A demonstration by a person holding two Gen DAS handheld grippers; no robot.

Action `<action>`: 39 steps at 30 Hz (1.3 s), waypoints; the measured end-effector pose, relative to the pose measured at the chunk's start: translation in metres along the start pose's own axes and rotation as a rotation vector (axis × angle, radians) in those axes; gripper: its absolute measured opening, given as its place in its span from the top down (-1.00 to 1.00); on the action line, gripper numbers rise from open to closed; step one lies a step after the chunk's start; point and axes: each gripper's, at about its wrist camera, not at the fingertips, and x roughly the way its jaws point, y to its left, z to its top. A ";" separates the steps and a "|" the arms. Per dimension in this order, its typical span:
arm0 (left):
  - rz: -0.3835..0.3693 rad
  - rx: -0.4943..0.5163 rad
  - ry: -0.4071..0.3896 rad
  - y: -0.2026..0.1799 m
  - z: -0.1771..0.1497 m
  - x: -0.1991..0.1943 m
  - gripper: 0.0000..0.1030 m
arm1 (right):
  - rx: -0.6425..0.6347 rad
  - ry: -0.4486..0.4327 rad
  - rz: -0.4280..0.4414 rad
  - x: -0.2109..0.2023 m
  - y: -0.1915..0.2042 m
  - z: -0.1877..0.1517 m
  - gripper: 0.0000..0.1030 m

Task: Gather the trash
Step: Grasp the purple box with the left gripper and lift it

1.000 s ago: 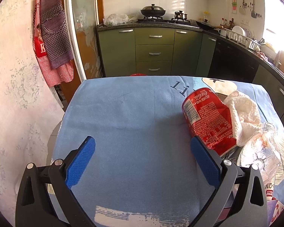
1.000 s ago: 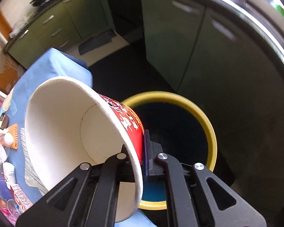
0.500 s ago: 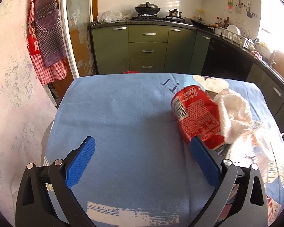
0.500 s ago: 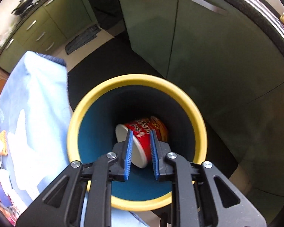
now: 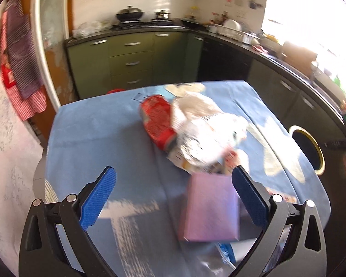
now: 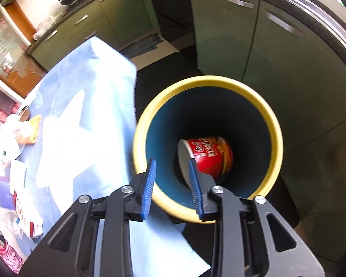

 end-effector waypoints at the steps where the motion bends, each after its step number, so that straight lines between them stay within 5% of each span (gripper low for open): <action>1: -0.008 0.023 0.012 -0.007 -0.004 -0.001 -0.93 | -0.005 -0.003 0.009 0.001 0.001 -0.002 0.41; 13: 0.022 0.137 0.186 -0.043 -0.023 0.033 -0.89 | -0.041 -0.011 0.066 -0.016 0.006 -0.036 0.37; 20: -0.010 0.135 0.257 -0.040 -0.027 0.046 -0.06 | -0.029 -0.014 0.090 -0.016 0.000 -0.044 0.27; 32: -0.001 0.150 0.114 -0.051 0.013 -0.002 -0.04 | -0.013 -0.055 0.120 -0.021 -0.011 -0.051 0.27; 39: -0.166 0.272 0.072 -0.144 0.040 -0.022 -0.04 | 0.017 -0.125 0.117 -0.040 -0.037 -0.061 0.27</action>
